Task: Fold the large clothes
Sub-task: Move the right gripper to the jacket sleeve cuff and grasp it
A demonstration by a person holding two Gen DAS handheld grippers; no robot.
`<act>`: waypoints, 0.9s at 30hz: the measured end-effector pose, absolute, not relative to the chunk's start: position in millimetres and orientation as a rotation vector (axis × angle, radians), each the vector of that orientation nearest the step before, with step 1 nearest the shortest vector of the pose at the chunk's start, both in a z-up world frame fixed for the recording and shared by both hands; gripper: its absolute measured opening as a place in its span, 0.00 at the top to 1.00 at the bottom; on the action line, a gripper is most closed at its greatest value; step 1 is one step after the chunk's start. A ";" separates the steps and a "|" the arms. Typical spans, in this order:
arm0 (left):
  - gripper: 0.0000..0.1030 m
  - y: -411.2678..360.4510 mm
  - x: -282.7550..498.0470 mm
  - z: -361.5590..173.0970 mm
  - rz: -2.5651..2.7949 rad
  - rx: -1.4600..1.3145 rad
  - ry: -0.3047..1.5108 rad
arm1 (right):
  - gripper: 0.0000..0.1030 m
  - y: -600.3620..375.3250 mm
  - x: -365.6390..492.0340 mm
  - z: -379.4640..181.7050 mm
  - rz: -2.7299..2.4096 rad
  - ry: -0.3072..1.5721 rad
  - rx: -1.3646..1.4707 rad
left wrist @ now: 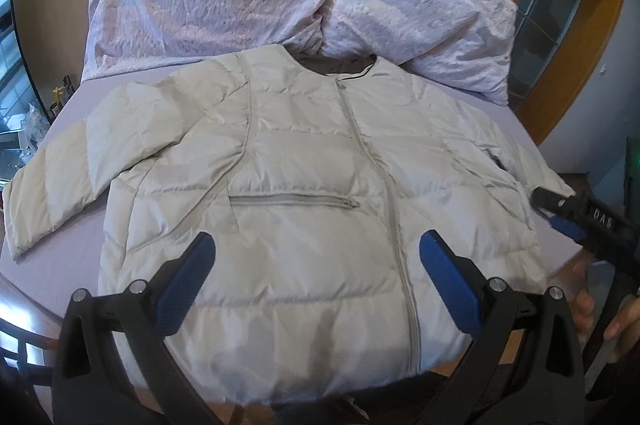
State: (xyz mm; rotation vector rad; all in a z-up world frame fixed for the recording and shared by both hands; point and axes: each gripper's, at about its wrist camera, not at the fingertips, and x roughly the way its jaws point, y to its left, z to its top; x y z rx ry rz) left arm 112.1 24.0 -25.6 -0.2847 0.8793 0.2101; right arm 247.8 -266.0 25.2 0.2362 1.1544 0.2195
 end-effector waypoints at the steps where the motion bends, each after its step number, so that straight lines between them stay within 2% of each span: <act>1: 0.02 24.6 117.3 -27.2 0.217 -0.283 0.885 | 0.01 -275.9 258.5 20.6 0.191 1.159 0.255; 14: 0.02 36.3 175.9 -50.2 0.286 -0.267 0.982 | 0.01 -397.3 354.4 -25.8 -0.121 1.189 0.346; 27: 0.02 26.8 205.2 -62.2 0.329 -0.238 1.045 | 0.01 -516.7 384.8 -54.8 -0.446 1.212 0.357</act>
